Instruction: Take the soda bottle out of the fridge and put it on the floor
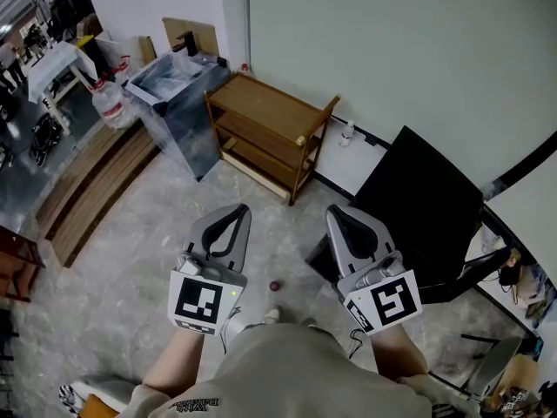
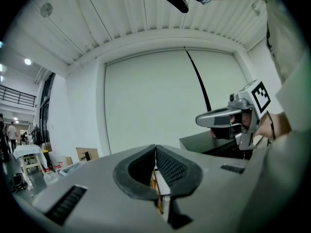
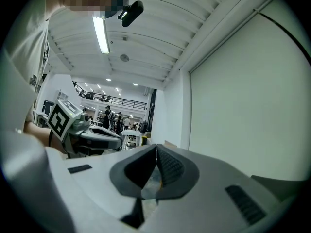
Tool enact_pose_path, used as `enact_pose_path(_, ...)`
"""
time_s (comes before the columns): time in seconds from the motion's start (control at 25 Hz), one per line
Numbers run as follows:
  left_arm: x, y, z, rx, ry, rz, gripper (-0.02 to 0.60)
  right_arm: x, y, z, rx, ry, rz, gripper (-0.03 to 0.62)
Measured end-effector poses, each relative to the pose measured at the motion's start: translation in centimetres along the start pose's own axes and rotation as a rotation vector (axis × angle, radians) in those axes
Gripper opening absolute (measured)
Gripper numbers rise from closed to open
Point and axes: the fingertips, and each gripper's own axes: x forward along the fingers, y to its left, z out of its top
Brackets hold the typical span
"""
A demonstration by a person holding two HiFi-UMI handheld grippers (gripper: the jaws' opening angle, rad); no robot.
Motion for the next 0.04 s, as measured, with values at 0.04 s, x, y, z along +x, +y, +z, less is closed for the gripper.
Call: enact_pose_path(0.04, -0.23, -0.23, 0.02, -0.002, -0.002, 0.001, 0.006, -0.31, 0.17, -0.03, 0.0, -0.001, 0.001, -0.003)
